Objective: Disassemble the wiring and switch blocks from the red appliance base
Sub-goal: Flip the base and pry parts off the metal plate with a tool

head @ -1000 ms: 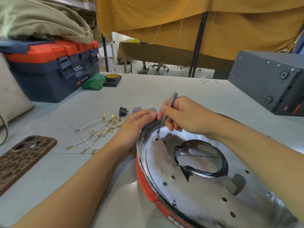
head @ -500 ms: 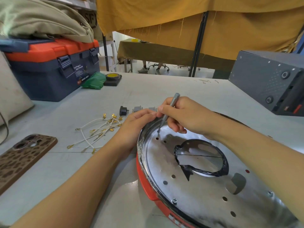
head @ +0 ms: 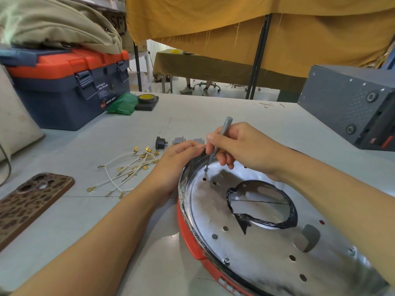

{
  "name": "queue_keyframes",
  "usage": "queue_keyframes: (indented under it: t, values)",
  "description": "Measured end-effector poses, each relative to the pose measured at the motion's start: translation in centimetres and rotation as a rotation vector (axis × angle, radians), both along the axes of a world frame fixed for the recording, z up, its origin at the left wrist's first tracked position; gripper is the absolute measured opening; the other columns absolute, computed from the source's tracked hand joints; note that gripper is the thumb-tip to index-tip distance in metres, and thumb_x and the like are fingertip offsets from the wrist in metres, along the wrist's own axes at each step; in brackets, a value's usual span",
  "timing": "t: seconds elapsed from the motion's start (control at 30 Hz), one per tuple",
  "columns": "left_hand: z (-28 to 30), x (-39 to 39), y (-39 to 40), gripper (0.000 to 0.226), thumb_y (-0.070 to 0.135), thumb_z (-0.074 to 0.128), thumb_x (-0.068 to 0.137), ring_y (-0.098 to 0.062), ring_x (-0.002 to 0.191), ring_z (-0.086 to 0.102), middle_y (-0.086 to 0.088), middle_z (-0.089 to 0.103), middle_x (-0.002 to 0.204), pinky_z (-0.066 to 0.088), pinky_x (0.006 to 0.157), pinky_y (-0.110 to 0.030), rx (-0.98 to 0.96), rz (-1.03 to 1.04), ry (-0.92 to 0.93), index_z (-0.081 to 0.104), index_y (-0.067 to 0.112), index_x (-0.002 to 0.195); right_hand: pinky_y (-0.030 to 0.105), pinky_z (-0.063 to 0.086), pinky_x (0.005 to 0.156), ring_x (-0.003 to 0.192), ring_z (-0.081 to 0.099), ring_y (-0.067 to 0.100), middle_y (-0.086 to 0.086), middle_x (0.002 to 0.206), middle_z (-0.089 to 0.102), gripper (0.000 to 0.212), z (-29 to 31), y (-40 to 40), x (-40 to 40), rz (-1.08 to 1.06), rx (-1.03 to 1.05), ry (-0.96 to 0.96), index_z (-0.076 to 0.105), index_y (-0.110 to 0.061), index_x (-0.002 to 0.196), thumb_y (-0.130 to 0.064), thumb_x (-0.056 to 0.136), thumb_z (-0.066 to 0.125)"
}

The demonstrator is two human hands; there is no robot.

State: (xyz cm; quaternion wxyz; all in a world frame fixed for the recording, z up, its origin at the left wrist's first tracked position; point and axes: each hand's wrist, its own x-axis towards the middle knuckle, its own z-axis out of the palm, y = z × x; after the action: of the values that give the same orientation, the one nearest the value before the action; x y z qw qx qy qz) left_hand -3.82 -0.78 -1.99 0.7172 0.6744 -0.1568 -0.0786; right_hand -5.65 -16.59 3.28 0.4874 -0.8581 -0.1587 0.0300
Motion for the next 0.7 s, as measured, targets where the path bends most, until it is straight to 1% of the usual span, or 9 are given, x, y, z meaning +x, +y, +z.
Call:
queue_keyframes:
  t: [0.07,0.13,0.23,0.33,0.43,0.53,0.63,0.7]
  values:
    - [0.00,-0.01,0.01,0.020,0.014,0.049,0.093,-0.008,0.064,0.064,0.000,0.069,0.072,0.050,0.057,-0.014,-0.002,-0.003,-0.002,0.067,0.004,0.093,0.015,0.041,0.049,0.047,0.046,0.005,0.003,0.054,0.052,0.038,0.06,0.16,0.00,0.002,-0.009,-0.014,0.064,-0.009,0.074,-0.029,0.100,0.045]
    - [0.05,-0.06,0.01,0.019,0.014,0.049,0.093,-0.008,0.063,0.063,0.001,0.068,0.070,0.049,0.056,-0.014,-0.002,-0.002,0.000,0.066,0.005,0.090,0.018,0.042,0.051,0.048,0.044,0.006,0.004,0.054,0.051,0.038,0.14,0.25,-0.05,0.007,-0.028,-0.025,0.063,-0.010,0.074,-0.029,0.101,0.044]
    - [0.04,-0.08,-0.02,0.018,0.013,0.050,0.093,-0.008,0.061,0.062,0.000,0.067,0.068,0.049,0.055,-0.015,-0.021,-0.005,0.015,0.066,0.007,0.087,0.019,0.041,0.048,0.041,0.041,0.009,0.002,0.048,0.052,0.034,0.20,0.30,-0.15,0.011,-0.077,-0.015,0.062,-0.008,0.081,-0.026,0.102,0.042]
    - [-0.02,-0.02,-0.03,0.017,0.014,0.051,0.093,-0.013,0.064,0.061,-0.004,0.066,0.072,0.050,0.058,-0.018,-0.033,-0.012,0.031,0.066,0.006,0.090,0.020,0.041,0.046,0.037,0.040,0.010,-0.001,0.044,0.054,0.029,0.18,0.41,-0.13,0.006,-0.108,0.005,0.058,-0.011,0.084,-0.024,0.102,0.040]
    - [-0.01,-0.01,-0.01,0.017,0.015,0.051,0.093,-0.011,0.062,0.061,-0.002,0.066,0.070,0.049,0.056,-0.016,-0.034,-0.019,0.033,0.066,0.008,0.087,0.019,0.041,0.048,0.043,0.044,0.008,-0.001,0.048,0.055,0.027,0.23,0.40,-0.10,-0.002,-0.099,0.013,0.059,-0.011,0.080,-0.017,0.100,0.043]
    - [-0.01,0.00,-0.01,0.017,0.015,0.051,0.093,-0.010,0.061,0.061,-0.001,0.066,0.069,0.049,0.056,-0.015,-0.016,-0.014,0.020,0.066,0.007,0.088,0.021,0.040,0.050,0.049,0.045,0.010,0.004,0.053,0.055,0.028,0.25,0.26,-0.15,-0.003,-0.069,0.018,0.064,-0.010,0.077,-0.014,0.098,0.044]
    - [-0.01,0.03,-0.03,0.019,0.014,0.051,0.092,-0.009,0.062,0.063,-0.002,0.067,0.071,0.050,0.056,-0.015,-0.012,-0.005,0.011,0.066,0.004,0.091,0.016,0.040,0.049,0.047,0.045,0.006,0.003,0.052,0.053,0.034,0.22,0.14,-0.18,0.009,-0.047,0.002,0.065,-0.010,0.074,-0.024,0.100,0.047]
    - [0.02,-0.03,-0.05,0.019,0.014,0.051,0.092,-0.008,0.062,0.063,-0.001,0.068,0.070,0.049,0.055,-0.014,-0.017,0.002,0.008,0.067,0.004,0.090,0.012,0.038,0.048,0.045,0.044,0.003,0.000,0.051,0.051,0.039,0.22,0.12,-0.21,0.015,-0.030,0.005,0.066,-0.010,0.073,-0.031,0.100,0.047]
